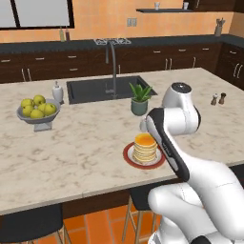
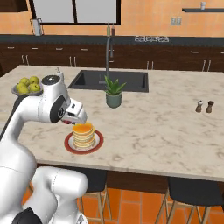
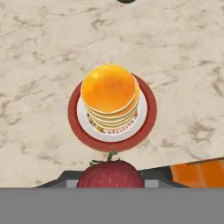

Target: Take the strawberry from the fridge and place it on top of the pancake, located on the dining counter.

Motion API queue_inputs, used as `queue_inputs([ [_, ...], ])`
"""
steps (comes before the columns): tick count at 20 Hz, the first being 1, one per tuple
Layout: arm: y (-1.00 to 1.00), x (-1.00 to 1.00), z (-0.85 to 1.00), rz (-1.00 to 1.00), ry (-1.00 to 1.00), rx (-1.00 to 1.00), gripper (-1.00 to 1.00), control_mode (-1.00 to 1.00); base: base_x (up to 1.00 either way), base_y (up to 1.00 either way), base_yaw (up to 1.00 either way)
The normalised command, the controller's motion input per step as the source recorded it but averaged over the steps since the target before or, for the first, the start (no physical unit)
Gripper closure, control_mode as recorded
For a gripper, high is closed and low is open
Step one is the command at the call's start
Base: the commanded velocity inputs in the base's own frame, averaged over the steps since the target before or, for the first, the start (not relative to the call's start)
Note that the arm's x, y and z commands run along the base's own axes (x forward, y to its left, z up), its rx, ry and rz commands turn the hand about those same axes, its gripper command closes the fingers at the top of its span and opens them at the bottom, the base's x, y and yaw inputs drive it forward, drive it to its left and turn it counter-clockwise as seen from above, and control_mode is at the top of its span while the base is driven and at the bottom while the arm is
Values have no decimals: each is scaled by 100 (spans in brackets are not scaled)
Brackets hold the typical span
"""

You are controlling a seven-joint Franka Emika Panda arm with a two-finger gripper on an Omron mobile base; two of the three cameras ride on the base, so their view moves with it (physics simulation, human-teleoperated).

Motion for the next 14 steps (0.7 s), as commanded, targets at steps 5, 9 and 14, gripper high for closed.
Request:
queue_inputs([
  [5,0,100,-57,-2,0,-9,100,-100,0,0,0],
  [9,0,96,-56,0,0,-12,100,-100,0,0,0],
  [14,-1,58,-19,0,2,0,100,-100,0,0,0],
])
